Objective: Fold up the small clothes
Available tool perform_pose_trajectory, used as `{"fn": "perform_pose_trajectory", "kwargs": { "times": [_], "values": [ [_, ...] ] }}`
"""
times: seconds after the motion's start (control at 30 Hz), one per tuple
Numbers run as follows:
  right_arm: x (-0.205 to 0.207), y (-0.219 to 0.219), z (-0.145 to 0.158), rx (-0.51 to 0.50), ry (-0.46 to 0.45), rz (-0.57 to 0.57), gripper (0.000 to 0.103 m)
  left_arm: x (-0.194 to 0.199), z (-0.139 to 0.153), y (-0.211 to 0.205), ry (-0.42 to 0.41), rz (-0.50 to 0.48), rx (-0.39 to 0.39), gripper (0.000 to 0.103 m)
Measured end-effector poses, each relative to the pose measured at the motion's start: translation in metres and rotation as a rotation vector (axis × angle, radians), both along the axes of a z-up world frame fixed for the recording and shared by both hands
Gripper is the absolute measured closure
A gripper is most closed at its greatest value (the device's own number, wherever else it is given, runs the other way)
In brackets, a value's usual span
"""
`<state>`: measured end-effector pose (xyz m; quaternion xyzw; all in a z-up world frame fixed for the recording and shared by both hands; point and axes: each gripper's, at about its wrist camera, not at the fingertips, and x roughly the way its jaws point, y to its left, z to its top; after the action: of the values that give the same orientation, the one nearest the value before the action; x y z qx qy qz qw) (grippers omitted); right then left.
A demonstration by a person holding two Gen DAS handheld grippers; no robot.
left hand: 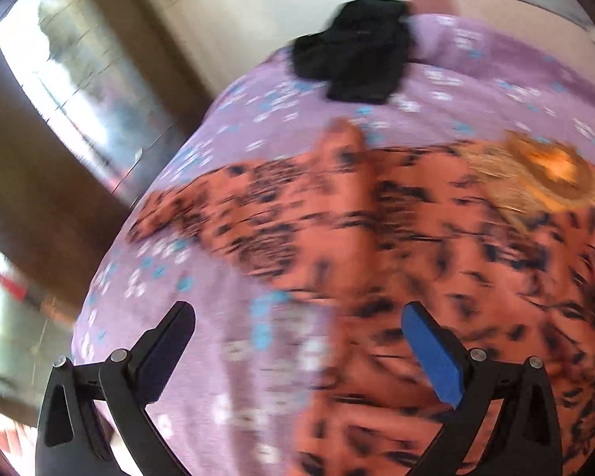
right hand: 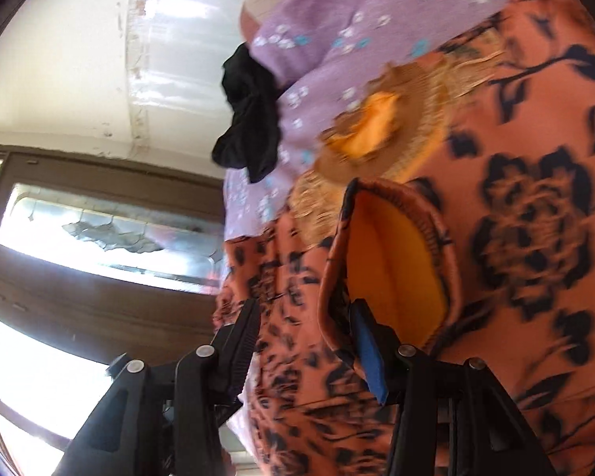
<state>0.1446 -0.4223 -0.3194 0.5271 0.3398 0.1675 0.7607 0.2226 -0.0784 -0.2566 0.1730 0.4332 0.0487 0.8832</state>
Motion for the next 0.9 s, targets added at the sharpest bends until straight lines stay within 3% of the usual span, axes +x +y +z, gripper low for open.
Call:
{"fn": "perform_pose_trajectory", "kwargs": {
  "times": [0.13,0.27,0.33,0.4,0.47,0.57,0.67,0.77,0.83,0.87,0.9],
  "values": [
    [0.028,0.058,0.009,0.148,-0.059,0.088,0.051,0.026,-0.002,0.069,0.013,0.219,-0.001,0.000],
    [0.035,0.107,0.042,0.172,-0.163,0.203,0.047,0.032,0.001,0.114,0.036,0.332,-0.129,0.000],
    [0.027,0.109,0.062,0.060,-0.212,0.182,0.035,0.031,0.004,0.118,0.036,0.332,-0.149,0.000],
    [0.016,0.100,0.073,-0.054,-0.215,0.142,0.035,0.031,0.004,0.119,0.040,0.314,-0.157,0.000],
    [0.010,0.087,0.075,-0.154,-0.166,0.097,0.035,0.033,0.002,0.120,0.060,0.304,-0.186,0.000],
    [0.008,0.076,0.060,-0.208,-0.083,0.075,0.037,0.043,-0.003,0.131,0.109,0.324,-0.252,0.000],
    [0.014,0.090,0.046,-0.275,-0.031,0.121,0.044,0.049,-0.009,0.151,0.139,0.397,-0.327,0.000],
    [0.032,0.130,0.030,-0.466,0.003,0.187,0.046,0.052,-0.015,0.181,0.150,0.511,-0.382,0.000],
    [0.050,0.152,0.001,-0.627,0.124,0.259,0.047,0.051,-0.018,0.202,0.152,0.586,-0.408,0.000],
    [0.052,0.156,-0.010,-0.654,0.162,0.268,0.047,0.051,-0.020,0.212,0.153,0.621,-0.420,0.000],
    [0.053,0.159,-0.005,-0.682,0.139,0.259,0.048,0.051,-0.020,0.222,0.152,0.649,-0.433,0.000]
  ]
}}
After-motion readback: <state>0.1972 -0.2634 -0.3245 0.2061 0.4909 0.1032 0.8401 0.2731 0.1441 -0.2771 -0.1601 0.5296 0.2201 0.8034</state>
